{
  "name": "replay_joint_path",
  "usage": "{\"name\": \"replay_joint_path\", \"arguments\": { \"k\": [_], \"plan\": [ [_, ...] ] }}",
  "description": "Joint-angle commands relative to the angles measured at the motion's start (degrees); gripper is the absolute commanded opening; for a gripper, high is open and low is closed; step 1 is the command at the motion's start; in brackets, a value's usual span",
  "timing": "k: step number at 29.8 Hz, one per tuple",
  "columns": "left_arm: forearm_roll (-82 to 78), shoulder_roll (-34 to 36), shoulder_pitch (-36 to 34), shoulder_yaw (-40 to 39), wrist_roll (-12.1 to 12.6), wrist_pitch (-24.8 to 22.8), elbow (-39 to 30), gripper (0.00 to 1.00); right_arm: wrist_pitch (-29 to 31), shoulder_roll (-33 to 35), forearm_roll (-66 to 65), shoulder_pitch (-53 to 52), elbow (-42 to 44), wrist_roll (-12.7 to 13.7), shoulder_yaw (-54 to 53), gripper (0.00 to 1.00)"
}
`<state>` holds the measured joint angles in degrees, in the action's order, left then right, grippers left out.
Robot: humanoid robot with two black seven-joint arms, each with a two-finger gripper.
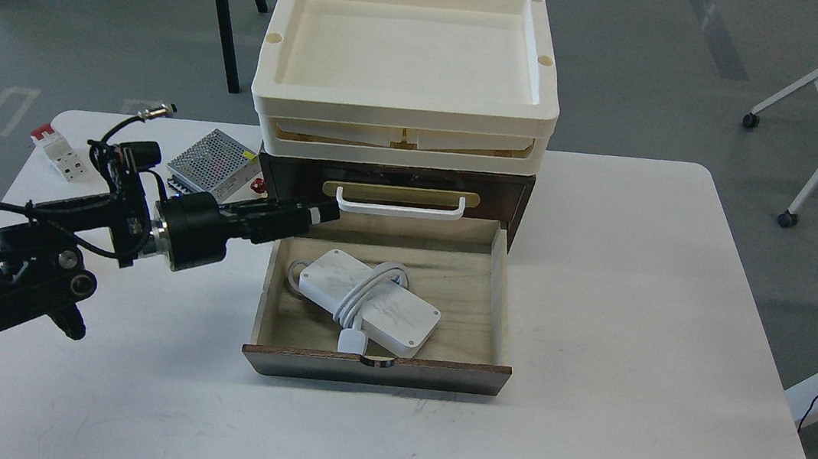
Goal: Put charging cable into cabinet
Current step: 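Lower the charger into the drawer and open the left gripper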
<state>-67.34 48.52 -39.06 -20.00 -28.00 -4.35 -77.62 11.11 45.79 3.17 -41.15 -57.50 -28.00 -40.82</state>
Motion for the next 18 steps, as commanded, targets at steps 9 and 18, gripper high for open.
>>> {"name": "replay_joint_path", "arguments": {
  "k": [9,18],
  "plan": [
    [42.7,4.8,-4.2,-12.5,0.0,-23.7,22.7,0.87,0.7,-9.5,-0.3,-4.5,-1.9,0.0,-3.2,1.00],
    [61.7,-7.5,-5.0,-20.6,0.0,-23.7,34.7,0.90,0.8,-13.2,-0.2,-3.0,-1.8,0.0,-4.4,1.00]
  ]
}}
